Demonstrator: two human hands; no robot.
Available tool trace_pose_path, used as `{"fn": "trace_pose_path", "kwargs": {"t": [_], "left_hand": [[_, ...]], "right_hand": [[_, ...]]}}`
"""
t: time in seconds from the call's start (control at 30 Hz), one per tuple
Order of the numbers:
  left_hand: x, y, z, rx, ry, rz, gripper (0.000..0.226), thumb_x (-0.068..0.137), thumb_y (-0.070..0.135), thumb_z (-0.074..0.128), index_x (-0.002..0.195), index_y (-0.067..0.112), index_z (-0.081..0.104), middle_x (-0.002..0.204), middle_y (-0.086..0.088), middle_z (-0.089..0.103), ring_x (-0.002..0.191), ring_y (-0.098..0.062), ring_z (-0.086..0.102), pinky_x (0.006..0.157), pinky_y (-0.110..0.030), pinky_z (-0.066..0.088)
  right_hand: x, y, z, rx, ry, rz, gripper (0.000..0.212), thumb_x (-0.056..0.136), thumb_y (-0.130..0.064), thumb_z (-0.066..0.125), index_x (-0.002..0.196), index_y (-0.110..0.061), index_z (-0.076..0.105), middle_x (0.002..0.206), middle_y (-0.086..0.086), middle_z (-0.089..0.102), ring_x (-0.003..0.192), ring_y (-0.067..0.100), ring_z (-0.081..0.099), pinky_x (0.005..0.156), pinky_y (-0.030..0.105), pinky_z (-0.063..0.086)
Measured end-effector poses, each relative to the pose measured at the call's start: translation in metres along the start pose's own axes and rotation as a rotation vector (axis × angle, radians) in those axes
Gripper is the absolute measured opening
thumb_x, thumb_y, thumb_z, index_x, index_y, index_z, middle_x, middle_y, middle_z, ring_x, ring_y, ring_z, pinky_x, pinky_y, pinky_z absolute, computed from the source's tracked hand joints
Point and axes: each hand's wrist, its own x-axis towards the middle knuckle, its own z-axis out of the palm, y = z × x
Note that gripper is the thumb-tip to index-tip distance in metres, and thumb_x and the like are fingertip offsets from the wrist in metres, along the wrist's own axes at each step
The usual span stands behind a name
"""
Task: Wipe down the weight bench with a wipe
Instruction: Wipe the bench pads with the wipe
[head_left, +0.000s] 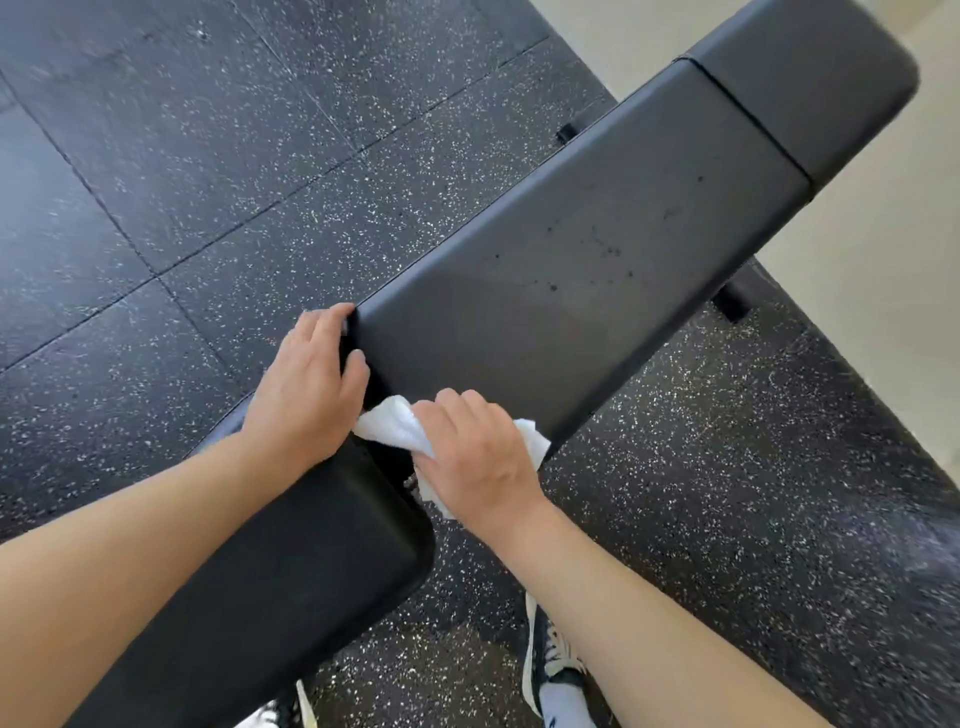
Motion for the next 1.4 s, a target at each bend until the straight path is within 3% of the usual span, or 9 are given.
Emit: {"fn": "trace_pose_path", "kwargs": {"t": [0.1, 0.2, 0.37, 0.5, 0.67, 0.9, 1.03, 1.23, 1.4], "left_hand": [[0.013, 0.034, 0.019, -0.146, 0.074, -0.188, 0.053, 0.104, 0.023, 0.043, 0.155, 0.014, 0.04, 0.153, -0.012, 0.044, 0.142, -0.031, 0.039, 0.119, -0.043, 0.029], [0.026, 0.062, 0.04, -0.274, 0.213, -0.431, 0.051, 0.103, 0.028, 0.041, 0.153, 0.016, 0.043, 0.153, -0.014, 0.043, 0.139, -0.035, 0.038, 0.116, -0.042, 0.027], [0.024, 0.068, 0.068, -0.15, 0.429, -0.442, 0.049, 0.101, 0.04, 0.038, 0.146, 0.022, 0.05, 0.146, -0.01, 0.048, 0.131, -0.036, 0.043, 0.107, -0.043, 0.034], [0.027, 0.062, 0.075, -0.108, 0.452, -0.445, 0.055, 0.097, 0.047, 0.033, 0.144, 0.025, 0.05, 0.145, -0.01, 0.048, 0.13, -0.036, 0.044, 0.108, -0.047, 0.036], [0.029, 0.063, 0.076, -0.075, 0.489, -0.444, 0.054, 0.097, 0.043, 0.035, 0.144, 0.021, 0.051, 0.144, -0.016, 0.049, 0.129, -0.04, 0.045, 0.112, -0.049, 0.034], [0.031, 0.061, 0.081, -0.047, 0.537, -0.426, 0.05, 0.1, 0.038, 0.038, 0.143, 0.017, 0.053, 0.14, -0.02, 0.051, 0.128, -0.039, 0.045, 0.111, -0.047, 0.033], [0.03, 0.06, 0.081, -0.054, 0.537, -0.432, 0.05, 0.1, 0.039, 0.039, 0.143, 0.017, 0.052, 0.138, -0.021, 0.051, 0.127, -0.041, 0.046, 0.112, -0.049, 0.034], [0.028, 0.066, 0.076, -0.089, 0.517, -0.452, 0.053, 0.098, 0.04, 0.038, 0.144, 0.017, 0.052, 0.141, -0.018, 0.05, 0.127, -0.039, 0.045, 0.109, -0.049, 0.035], [0.029, 0.069, 0.071, -0.115, 0.503, -0.463, 0.051, 0.097, 0.038, 0.041, 0.143, 0.018, 0.053, 0.14, -0.015, 0.05, 0.124, -0.038, 0.046, 0.104, -0.047, 0.038]], "right_hand": [[-0.005, 0.059, -0.018, -0.07, 0.031, 0.012, 0.015, 0.086, -0.025, 0.067, 0.092, -0.01, 0.066, 0.08, 0.004, 0.053, 0.069, 0.027, 0.05, 0.055, 0.042, 0.045], [0.003, 0.14, -0.041, -0.14, 0.148, 0.272, 0.015, 0.086, -0.014, 0.071, 0.093, -0.001, 0.066, 0.082, 0.015, 0.059, 0.07, 0.035, 0.056, 0.057, 0.045, 0.051], [0.012, 0.168, -0.048, -0.085, 0.191, 0.583, 0.019, 0.095, -0.023, 0.064, 0.102, -0.005, 0.061, 0.096, 0.012, 0.059, 0.084, 0.033, 0.054, 0.069, 0.048, 0.05], [-0.002, 0.101, -0.029, -0.014, 0.162, 0.351, 0.011, 0.084, -0.018, 0.066, 0.09, -0.009, 0.065, 0.082, 0.008, 0.057, 0.071, 0.031, 0.052, 0.059, 0.044, 0.043], [-0.024, 0.076, -0.023, 0.083, 0.005, -0.033, 0.019, 0.087, -0.022, 0.062, 0.102, -0.013, 0.068, 0.088, 0.002, 0.058, 0.074, 0.024, 0.048, 0.059, 0.04, 0.04], [0.015, 0.239, -0.068, -0.049, 0.159, 0.291, 0.019, 0.086, -0.021, 0.071, 0.095, -0.006, 0.065, 0.085, 0.01, 0.058, 0.073, 0.031, 0.053, 0.061, 0.044, 0.047], [0.029, 0.227, -0.072, -0.021, 0.132, 0.453, 0.021, 0.086, -0.018, 0.074, 0.098, -0.005, 0.064, 0.089, 0.01, 0.06, 0.077, 0.03, 0.054, 0.064, 0.042, 0.049], [0.015, 0.102, -0.036, 0.039, -0.066, -0.018, 0.012, 0.084, -0.024, 0.065, 0.092, -0.016, 0.063, 0.083, 0.0, 0.054, 0.072, 0.023, 0.05, 0.058, 0.036, 0.039], [0.025, 0.143, -0.042, -0.048, -0.021, -0.169, 0.006, 0.083, -0.017, 0.068, 0.088, -0.014, 0.065, 0.077, 0.001, 0.049, 0.066, 0.023, 0.045, 0.054, 0.037, 0.039]]}}
